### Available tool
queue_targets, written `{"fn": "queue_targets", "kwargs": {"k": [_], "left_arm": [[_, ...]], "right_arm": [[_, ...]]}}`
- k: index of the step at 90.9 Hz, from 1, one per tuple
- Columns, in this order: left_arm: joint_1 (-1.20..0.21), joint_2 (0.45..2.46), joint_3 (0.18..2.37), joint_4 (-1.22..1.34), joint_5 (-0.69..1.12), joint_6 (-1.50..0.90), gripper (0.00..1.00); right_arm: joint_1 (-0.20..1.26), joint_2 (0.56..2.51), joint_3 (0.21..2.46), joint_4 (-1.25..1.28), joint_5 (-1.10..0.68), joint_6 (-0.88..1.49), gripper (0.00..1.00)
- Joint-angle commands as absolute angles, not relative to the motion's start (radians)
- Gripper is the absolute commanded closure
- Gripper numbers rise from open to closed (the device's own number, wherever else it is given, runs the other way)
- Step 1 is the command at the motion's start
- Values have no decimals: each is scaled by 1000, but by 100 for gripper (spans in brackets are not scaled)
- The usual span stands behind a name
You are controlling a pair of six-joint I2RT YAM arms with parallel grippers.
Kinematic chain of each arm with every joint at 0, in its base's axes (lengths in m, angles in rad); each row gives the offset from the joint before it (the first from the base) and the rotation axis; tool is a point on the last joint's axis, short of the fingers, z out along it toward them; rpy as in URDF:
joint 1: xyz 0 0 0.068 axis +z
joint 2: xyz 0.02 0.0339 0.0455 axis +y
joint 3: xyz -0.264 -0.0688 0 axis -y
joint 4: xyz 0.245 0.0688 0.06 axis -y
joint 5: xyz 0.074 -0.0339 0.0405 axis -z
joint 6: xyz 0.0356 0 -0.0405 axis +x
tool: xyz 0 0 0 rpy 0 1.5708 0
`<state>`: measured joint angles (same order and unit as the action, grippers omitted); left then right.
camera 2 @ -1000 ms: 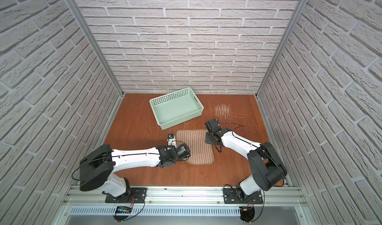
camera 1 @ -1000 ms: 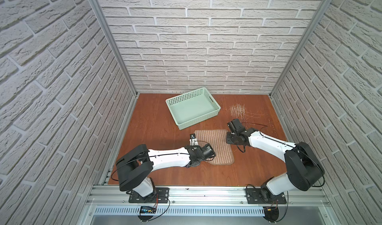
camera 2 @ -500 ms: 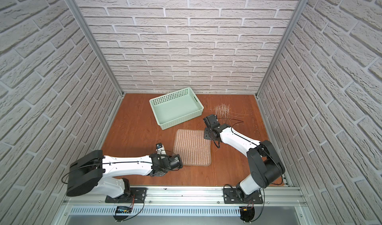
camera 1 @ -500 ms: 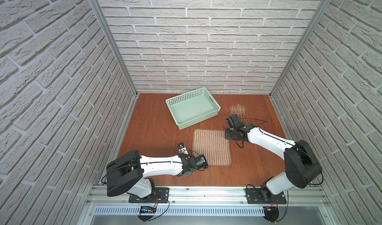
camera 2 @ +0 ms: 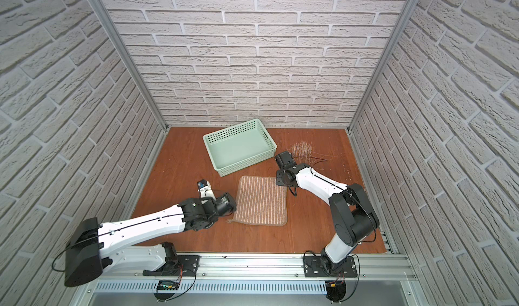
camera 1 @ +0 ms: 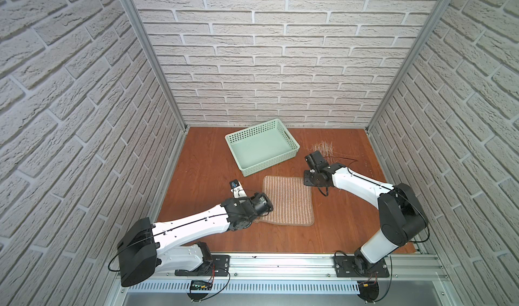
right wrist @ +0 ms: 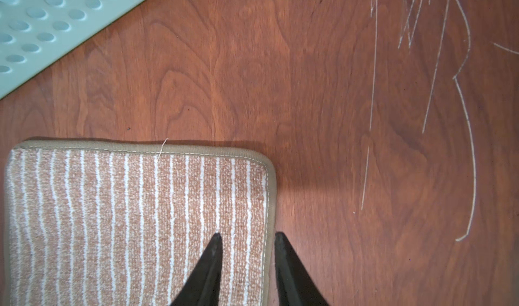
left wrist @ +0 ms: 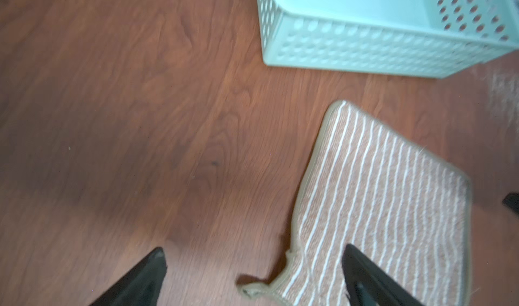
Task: Fold the square dishcloth
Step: Smooth out the cleaning item at the center of the board, then fold the cleaning item at the center of the board.
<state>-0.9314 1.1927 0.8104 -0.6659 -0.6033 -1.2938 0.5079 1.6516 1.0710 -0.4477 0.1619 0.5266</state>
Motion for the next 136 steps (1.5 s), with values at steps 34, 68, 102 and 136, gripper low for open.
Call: {"fn": "queue_targets", "kwargs": {"k": [34,68,102,136], "left_arm": [[-619,1602,1083,-428,-249,-651,16],[-582,1908,1301,-479,-223,-568,26],[-558,2020,1345,-475,-168,-542,41],[-558,2053,1332,-437,-60,-531,56]], "right_arm": [[454,1737,1147,-495,109,487,66],[435,1761,1133,-469,78,484,68],[414,1773,1115,-448,71,484,69],[405,1815,1127,-437,64,482,69]]}}
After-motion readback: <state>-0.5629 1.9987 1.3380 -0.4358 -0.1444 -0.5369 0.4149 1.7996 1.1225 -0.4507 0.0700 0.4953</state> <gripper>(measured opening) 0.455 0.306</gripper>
